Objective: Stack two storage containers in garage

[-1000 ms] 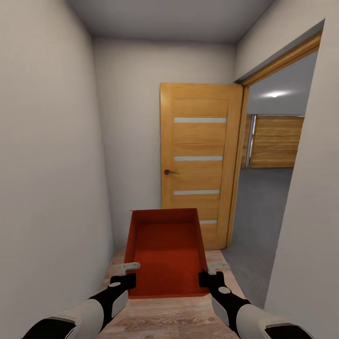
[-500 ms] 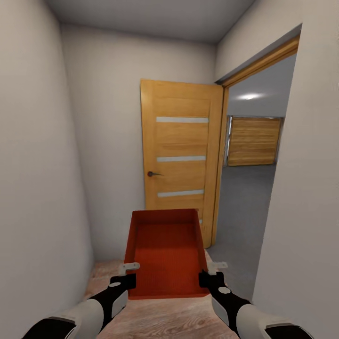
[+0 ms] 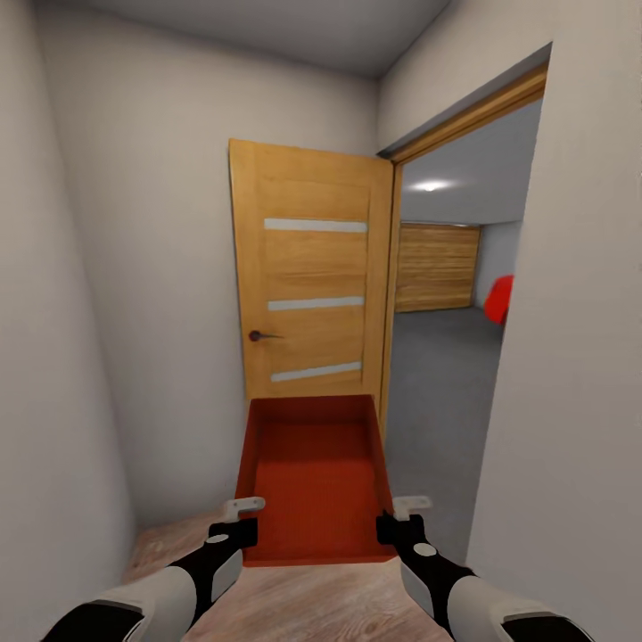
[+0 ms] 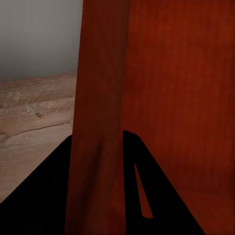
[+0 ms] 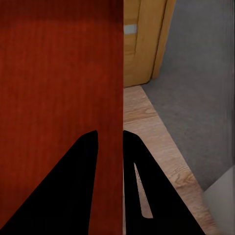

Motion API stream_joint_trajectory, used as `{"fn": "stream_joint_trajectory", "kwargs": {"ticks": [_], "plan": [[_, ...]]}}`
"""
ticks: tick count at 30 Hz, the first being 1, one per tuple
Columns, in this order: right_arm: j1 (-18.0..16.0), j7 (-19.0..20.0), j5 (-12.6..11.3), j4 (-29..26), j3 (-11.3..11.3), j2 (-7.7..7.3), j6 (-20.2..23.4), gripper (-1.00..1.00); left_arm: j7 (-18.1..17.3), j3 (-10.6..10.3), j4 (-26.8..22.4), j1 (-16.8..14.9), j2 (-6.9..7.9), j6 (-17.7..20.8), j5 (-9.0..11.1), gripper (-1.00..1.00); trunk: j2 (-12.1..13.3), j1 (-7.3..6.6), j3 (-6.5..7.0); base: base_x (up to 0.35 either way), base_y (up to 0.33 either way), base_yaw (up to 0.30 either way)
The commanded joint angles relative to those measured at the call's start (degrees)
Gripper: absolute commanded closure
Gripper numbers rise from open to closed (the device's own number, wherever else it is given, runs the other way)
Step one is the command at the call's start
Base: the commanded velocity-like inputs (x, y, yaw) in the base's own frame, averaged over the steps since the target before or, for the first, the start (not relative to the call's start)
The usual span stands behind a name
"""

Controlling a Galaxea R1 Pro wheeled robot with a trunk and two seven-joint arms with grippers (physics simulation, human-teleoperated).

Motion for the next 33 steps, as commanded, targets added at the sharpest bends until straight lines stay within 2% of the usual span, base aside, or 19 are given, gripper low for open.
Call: {"fn": "stream_joint_trajectory", "kwargs": {"ticks": [1,33], "plan": [[-0.1,-0.3,1.2,-0.1,-3.5,0.06,-1.3,1.0,0.4,2.5,0.2,0.0,0.66,-0.3,1.0,1.0,-0.1,0.03,-0.09,0.246,0.216,-0.281],[-0.1,-0.2,1.2,-0.1,-3.5,0.06,-1.3,1.0,0.3,2.5,0.2,0.0,0.66,-0.4,1.0,1.0,-0.1,0.03,-0.09,0.247,0.216,-0.281]]}}
